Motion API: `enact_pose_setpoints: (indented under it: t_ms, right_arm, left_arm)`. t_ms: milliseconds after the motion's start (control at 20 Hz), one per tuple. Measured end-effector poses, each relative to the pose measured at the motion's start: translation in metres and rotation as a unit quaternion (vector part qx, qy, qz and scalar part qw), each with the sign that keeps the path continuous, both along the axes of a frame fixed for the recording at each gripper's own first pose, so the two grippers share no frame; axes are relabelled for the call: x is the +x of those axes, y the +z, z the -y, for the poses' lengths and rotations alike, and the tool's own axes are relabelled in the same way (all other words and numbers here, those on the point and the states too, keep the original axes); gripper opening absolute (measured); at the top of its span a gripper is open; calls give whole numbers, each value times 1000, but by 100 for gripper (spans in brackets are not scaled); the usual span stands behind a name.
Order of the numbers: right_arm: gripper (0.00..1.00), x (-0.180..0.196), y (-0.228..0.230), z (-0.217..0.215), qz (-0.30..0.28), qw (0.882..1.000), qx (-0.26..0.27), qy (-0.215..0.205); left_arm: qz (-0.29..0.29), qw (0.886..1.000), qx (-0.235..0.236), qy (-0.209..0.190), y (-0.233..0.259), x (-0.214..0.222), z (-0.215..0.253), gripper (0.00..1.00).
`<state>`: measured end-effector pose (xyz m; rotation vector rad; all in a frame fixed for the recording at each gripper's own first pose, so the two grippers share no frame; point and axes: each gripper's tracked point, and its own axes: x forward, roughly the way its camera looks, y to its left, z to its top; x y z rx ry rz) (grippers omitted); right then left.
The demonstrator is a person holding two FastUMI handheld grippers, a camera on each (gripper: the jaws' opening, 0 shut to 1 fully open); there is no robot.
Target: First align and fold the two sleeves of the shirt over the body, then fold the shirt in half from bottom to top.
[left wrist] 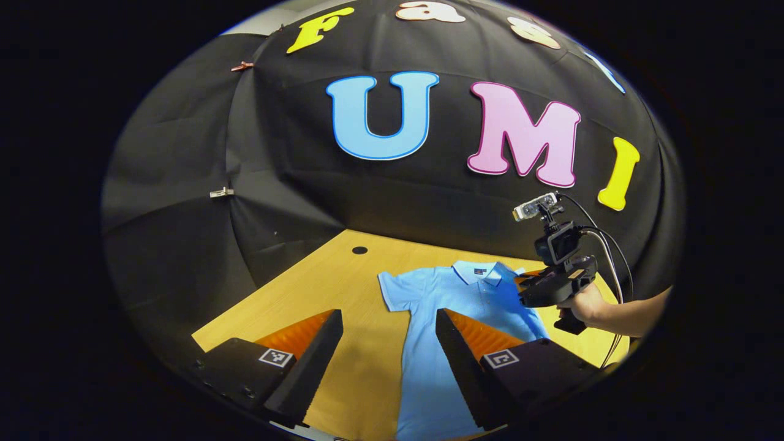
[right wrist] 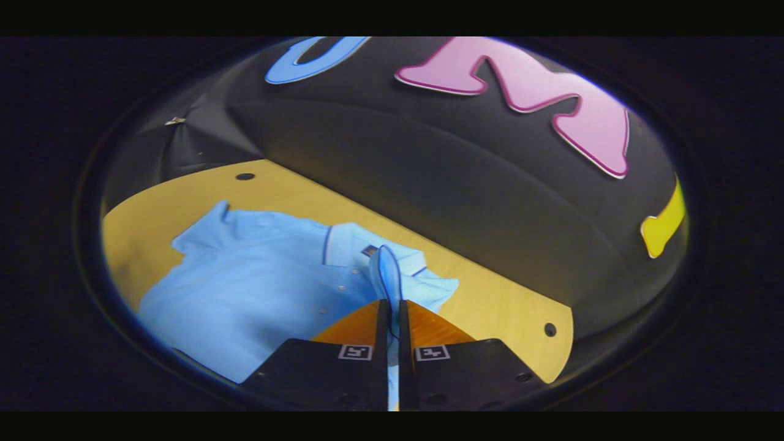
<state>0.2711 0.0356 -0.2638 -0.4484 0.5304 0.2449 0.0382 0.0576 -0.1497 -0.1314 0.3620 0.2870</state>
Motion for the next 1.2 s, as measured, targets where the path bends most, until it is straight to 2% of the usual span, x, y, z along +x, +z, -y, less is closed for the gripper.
enact_pose_setpoints:
  t_ms: [50,150,200,250,350,550,600,750,1000,1200]
  right_arm:
    - [13,-9,-4,-17,-10,1000,23,13]
    - [58,-28,-12,-42,-29,997,58,33]
    - [65,-35,-12,-42,-29,997,60,35]
    - [78,-43,-11,-41,-27,997,61,35]
    - [96,-58,-7,-30,-21,997,67,25]
    - [98,-85,38,16,25,996,89,-22]
    - [98,-96,54,31,38,995,90,-32]
    - [98,-116,74,54,53,992,106,-48]
    - [96,-148,72,89,54,989,122,-71]
    - [98,-161,67,108,58,984,139,-94]
  left_arm:
    - [1,1000,-3,2,-1,-2,-4,97]
    - [1,1000,-12,7,-7,-3,-12,97]
    - [0,1000,-17,8,-9,-1,-15,97]
    - [-1,1000,-21,9,-14,2,-18,97]
    - [-1,999,-31,5,-18,10,-21,97]
    - [10,999,-40,-16,-27,64,-35,97]
    - [10,999,-45,-26,-36,95,-41,97]
    - [4,997,-62,-38,-64,146,-48,97]
    - [-40,997,-55,-32,-143,225,-61,97]
    - [-88,995,-48,-25,-197,266,-63,96]
